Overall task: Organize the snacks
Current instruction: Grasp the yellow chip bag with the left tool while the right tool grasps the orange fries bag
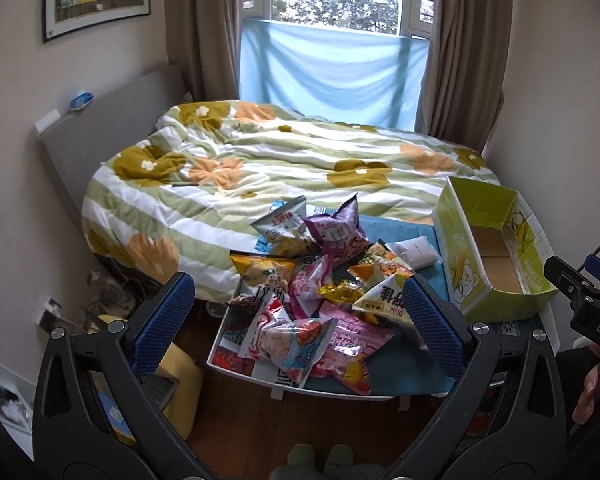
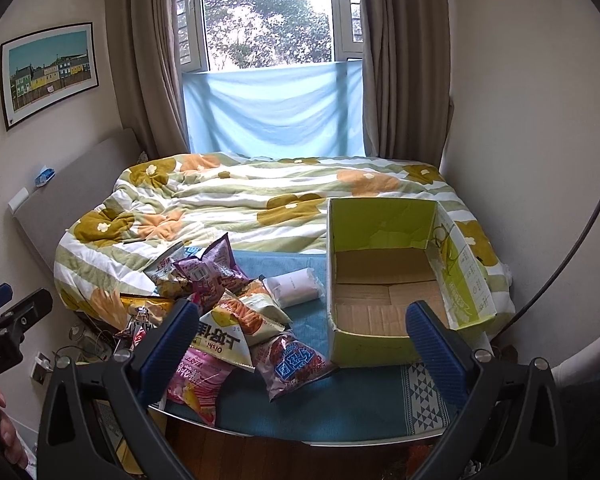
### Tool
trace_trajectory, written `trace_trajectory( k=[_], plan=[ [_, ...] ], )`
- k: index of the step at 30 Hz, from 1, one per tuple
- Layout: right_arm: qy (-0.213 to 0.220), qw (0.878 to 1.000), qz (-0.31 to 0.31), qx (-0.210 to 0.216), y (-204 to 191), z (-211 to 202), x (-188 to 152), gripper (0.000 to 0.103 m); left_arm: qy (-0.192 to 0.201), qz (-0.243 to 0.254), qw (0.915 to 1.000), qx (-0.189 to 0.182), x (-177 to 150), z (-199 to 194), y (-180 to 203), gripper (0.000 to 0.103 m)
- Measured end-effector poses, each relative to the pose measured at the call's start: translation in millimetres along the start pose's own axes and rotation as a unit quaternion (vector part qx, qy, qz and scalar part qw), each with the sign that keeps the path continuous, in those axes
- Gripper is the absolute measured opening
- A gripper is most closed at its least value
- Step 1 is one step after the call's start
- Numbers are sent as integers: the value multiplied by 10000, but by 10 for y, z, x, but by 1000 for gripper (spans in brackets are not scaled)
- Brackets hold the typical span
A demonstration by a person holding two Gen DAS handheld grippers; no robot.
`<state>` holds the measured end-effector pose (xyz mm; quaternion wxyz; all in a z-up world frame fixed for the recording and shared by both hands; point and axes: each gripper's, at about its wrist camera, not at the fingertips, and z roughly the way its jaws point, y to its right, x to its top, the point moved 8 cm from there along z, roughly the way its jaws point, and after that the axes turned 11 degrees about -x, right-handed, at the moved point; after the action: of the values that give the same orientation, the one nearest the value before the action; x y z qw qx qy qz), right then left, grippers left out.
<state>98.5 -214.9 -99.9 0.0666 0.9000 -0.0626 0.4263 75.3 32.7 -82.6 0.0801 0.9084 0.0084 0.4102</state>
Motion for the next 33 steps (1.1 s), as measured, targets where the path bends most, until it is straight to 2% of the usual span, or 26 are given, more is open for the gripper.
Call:
trace_trajectory(
  k=[9,22,28,33],
  plan=[
    [-751,9964,-84,385,-469,638,-179,103,-754,-406,9963,-32,-156,803,-599,102],
    [-1893,9813,208,274,-1017,1572,-412,103,-2071,-368,9773,-254,-495,2291,-1056,102],
    [-2314,9722,327,157,-1128,1911,-538,103,-2482,-326,9675,-346,-658,2695,-1095,90],
    [-2564,9656,409,93,-1132,2066,-648,103,-2618,-196,9642,-362,-707,2861,-1082,83]
  ],
)
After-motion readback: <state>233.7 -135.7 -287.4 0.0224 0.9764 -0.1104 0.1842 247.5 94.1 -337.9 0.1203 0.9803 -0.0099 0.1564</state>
